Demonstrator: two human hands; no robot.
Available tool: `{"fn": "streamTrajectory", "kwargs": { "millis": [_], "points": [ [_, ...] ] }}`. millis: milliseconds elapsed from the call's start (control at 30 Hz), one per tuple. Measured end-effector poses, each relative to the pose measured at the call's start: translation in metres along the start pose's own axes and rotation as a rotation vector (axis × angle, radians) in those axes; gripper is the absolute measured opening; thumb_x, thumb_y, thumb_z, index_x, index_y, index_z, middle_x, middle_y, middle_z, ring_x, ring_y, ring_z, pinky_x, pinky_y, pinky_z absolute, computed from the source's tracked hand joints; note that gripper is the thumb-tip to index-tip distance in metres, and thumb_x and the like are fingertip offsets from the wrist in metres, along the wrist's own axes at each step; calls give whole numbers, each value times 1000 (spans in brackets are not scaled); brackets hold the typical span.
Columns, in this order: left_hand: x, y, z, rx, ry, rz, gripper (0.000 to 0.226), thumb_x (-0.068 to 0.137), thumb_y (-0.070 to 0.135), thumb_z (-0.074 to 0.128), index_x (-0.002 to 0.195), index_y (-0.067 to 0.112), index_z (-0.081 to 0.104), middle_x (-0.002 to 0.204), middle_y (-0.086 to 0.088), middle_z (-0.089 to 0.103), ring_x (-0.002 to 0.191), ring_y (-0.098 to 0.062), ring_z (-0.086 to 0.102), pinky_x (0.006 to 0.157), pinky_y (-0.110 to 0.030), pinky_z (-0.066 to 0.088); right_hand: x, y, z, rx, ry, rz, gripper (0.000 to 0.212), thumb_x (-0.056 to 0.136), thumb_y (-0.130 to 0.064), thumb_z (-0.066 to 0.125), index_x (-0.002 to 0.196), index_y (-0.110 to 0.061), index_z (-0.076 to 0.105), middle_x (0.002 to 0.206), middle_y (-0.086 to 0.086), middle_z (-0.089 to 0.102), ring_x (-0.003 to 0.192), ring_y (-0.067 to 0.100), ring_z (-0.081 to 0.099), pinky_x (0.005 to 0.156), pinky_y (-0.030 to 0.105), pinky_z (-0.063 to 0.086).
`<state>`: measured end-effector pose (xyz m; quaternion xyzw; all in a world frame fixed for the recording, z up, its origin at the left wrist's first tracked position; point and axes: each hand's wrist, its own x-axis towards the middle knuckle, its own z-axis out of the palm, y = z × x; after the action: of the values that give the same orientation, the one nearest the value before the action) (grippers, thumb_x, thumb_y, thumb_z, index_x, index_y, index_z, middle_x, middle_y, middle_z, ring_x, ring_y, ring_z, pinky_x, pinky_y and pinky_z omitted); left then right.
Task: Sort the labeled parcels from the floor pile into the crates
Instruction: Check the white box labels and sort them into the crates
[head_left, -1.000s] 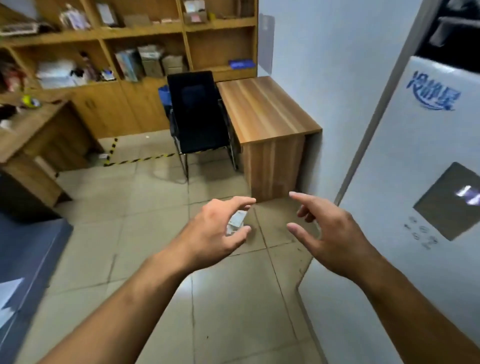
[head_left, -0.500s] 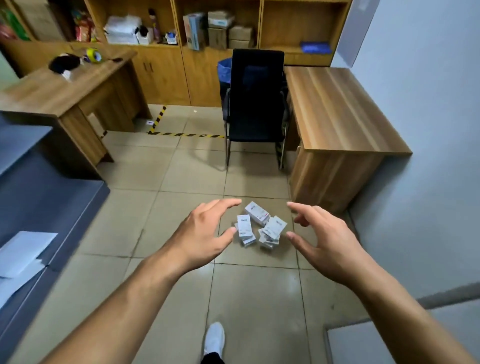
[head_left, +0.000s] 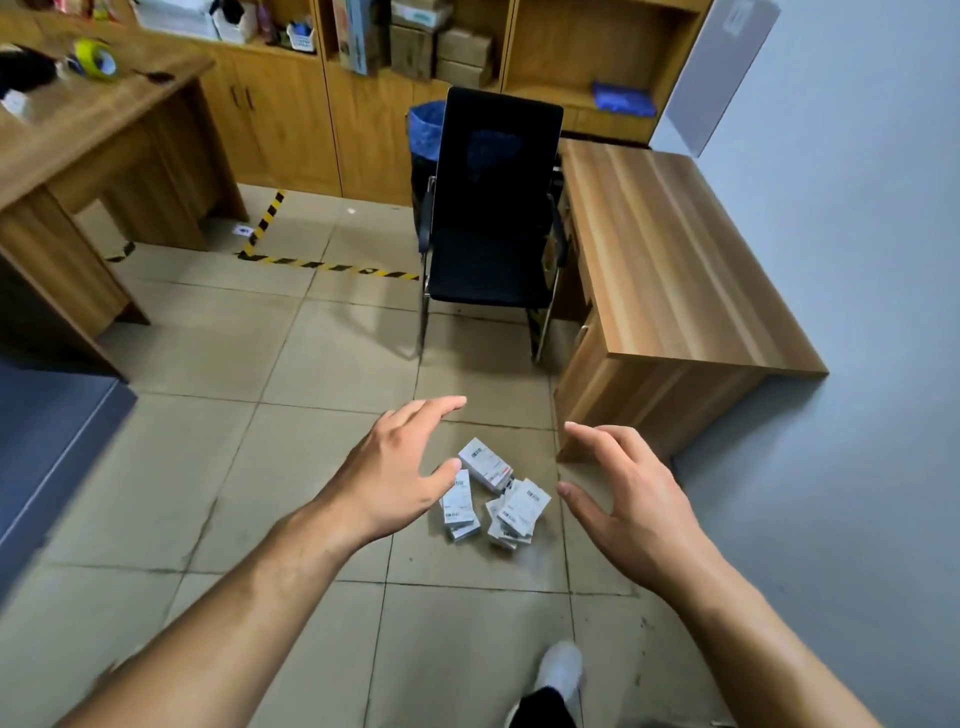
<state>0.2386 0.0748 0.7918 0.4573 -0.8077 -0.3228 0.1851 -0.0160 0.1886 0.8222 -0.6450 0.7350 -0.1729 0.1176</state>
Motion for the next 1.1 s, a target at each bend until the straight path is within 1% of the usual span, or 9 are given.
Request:
{"fn": "streamTrajectory", "kwargs": {
  "millis": [167,333,400,500,600,733,900,1033,1100],
  "points": [
    [73,-5,25,29,47,-75,64,89,39,64,146,46,35,135,18,51,122,-13,50,101,-37,46,83,42,18,11,-63,-39,60,94,-49,64,149,-39,41,141,-15,38,123,8,50,97,25,49],
    [165,2,54,164,114,-89,64,89,41,60,148,41,37,140,16,50,122,-14,47,103,-33,43,186,94,43,12,-142,-150,62,95,-50,64,151,-37,39,146,-10,39,128,12,47,102,29,49],
    [206,5,60,196,144,-107,64,87,44,57,147,39,38,141,14,51,121,-16,48,103,-35,44,231,113,52,-9,-187,-203,64,95,-51,63,151,-36,38,145,-8,41,128,14,48,102,30,49],
    [257,-7,68,225,163,-174,63,88,42,59,147,36,40,142,11,52,122,-20,48,102,-40,45,294,137,72,-32,-248,-269,63,94,-50,64,150,-32,41,143,-3,45,127,20,50,99,33,49],
    [288,-45,87,250,162,-303,63,89,43,61,148,36,39,141,9,53,124,-21,47,103,-42,45,343,165,110,-25,-311,-273,62,94,-50,63,150,-30,42,141,0,48,125,23,52,99,39,51],
    [308,-125,137,247,140,-477,65,87,43,65,147,34,41,138,3,56,124,-26,49,100,-44,46,378,209,193,-43,-407,-241,61,95,-50,61,149,-31,41,136,1,49,122,25,54,95,39,52],
    [325,-247,249,336,28,-640,73,86,54,62,150,34,35,143,1,51,129,-29,47,99,-46,45,383,278,351,-74,-601,-134,67,95,-49,58,154,-31,32,144,2,45,128,29,50,103,42,46],
    [328,-339,361,327,-118,-769,83,83,56,63,154,35,25,151,2,40,133,-29,39,99,-47,46,369,331,487,-95,-737,-55,93,93,-50,61,158,-45,-5,153,4,32,131,31,47,99,40,48],
    [329,-374,416,239,-160,-845,86,82,55,66,154,38,21,155,3,31,137,-28,33,100,-47,46,367,356,543,-153,-724,-38,100,91,-54,62,158,-45,-12,157,8,29,136,33,41,103,43,44]
  ]
}}
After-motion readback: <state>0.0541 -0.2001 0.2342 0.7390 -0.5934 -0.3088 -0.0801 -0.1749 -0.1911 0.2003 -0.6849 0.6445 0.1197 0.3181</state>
